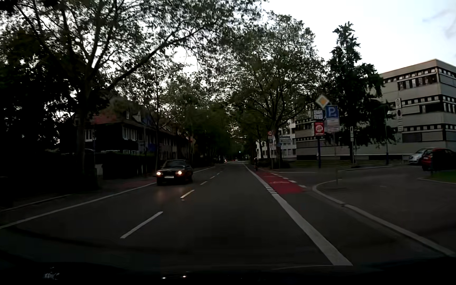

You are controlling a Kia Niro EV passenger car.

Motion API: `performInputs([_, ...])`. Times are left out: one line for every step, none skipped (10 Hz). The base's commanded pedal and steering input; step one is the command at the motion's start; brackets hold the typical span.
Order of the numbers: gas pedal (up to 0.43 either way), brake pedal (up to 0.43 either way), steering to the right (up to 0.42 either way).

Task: Follow the waypoints while adhering to traffic rules and regulations

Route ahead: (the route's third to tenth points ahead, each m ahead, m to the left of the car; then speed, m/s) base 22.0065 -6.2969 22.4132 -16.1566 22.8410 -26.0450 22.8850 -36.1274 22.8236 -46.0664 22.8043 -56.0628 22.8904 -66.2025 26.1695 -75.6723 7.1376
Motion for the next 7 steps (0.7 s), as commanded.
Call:
performInputs([0.000,0.213,-0.004])
performInputs([0.000,0.213,-0.004])
performInputs([0.000,0.213,-0.005])
performInputs([0.000,0.213,-0.004])
performInputs([0.000,0.213,-0.003])
performInputs([0.000,0.213,-0.003])
performInputs([0.000,0.213,-0.002])
